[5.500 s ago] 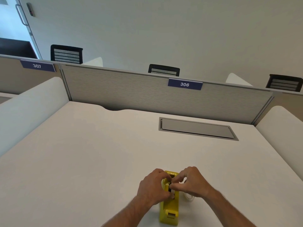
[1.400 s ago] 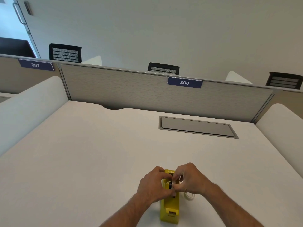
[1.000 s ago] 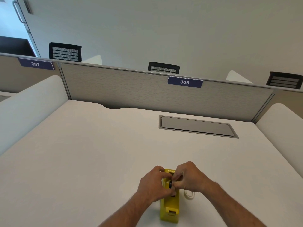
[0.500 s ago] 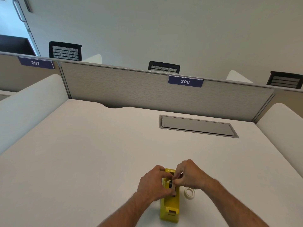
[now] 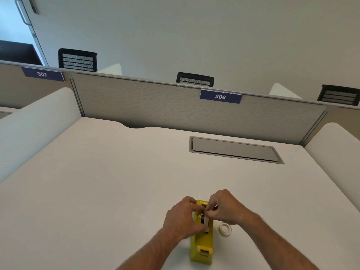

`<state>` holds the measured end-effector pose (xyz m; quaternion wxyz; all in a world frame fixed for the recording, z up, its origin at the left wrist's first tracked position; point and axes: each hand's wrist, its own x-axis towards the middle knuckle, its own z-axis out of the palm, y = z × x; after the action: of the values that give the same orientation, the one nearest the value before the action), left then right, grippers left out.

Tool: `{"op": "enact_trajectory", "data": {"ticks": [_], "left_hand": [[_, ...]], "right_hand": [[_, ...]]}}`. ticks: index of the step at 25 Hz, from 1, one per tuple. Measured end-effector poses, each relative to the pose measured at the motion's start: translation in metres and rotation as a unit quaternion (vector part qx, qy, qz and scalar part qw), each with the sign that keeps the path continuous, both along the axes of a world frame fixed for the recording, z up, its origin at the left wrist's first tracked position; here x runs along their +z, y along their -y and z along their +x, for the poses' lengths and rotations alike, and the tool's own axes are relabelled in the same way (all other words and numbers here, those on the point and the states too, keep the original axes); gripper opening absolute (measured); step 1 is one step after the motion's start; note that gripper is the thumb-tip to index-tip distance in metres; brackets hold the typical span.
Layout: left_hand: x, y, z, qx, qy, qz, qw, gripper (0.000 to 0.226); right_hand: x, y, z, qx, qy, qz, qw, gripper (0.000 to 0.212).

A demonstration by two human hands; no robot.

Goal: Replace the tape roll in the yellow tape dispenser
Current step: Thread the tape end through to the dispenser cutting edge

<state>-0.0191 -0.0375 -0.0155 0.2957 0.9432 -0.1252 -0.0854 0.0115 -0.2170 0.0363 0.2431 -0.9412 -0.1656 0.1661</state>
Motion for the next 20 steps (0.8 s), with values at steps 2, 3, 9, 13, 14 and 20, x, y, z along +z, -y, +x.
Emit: {"op": "enact_trajectory", "data": {"ticks": [2,3,9,13,14,20], "left_hand": [[0.0007,0.0001,-0.0001,-0.002,0.001,0.001,1.000,0.069],[0.0008,0.0002,0.0000,-0.003,0.001,0.002,1.000,0.069],[0.0002,0.0000,0.0002,-0.002,0.005,0.003,1.000,0.069],[0.0002,0.0008,-0.0002,0.001,0.001,0.006,1.000,0.070],[0.0002,0.0007,-0.0001,0.001,0.001,0.006,1.000,0.070],[-0.0010,0.0009,-0.0003,0.002,0.005,0.006,1.000,0.070]], "right_hand": [[0.0012,0.0008,-0.0009,0.004,-0.004,0.001,1.000,0.012],[0.0016,0.0009,-0.0019,0.005,-0.008,0.003,1.000,0.012],[0.0025,-0.0002,-0.0038,0.001,-0.004,0.009,1.000,0.011],[0.0028,0.0008,-0.0023,0.003,-0.005,0.010,1.000,0.011],[0.0028,0.0008,-0.0020,0.004,-0.005,0.008,1.000,0.011],[0.0015,-0.0004,0.0006,0.003,0.001,-0.008,1.000,0.011]]}}
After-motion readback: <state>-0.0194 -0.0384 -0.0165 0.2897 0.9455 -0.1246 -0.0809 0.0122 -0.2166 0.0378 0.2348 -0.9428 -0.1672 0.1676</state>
